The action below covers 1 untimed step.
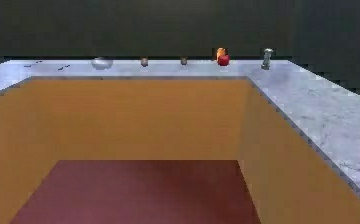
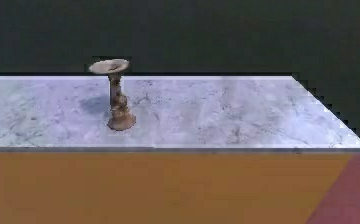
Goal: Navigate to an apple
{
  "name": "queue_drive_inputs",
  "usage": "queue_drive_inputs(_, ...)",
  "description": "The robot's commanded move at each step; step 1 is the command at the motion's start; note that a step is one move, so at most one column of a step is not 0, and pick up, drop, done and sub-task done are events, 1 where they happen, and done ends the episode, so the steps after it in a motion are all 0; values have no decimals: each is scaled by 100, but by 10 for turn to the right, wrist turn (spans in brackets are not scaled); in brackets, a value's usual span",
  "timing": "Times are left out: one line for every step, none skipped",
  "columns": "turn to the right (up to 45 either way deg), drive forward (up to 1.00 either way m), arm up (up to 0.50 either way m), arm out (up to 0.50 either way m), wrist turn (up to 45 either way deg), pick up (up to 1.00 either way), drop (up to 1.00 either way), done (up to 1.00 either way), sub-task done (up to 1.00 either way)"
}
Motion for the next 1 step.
queue_drive_inputs(0,100,0,0,0,0,0,0,0)
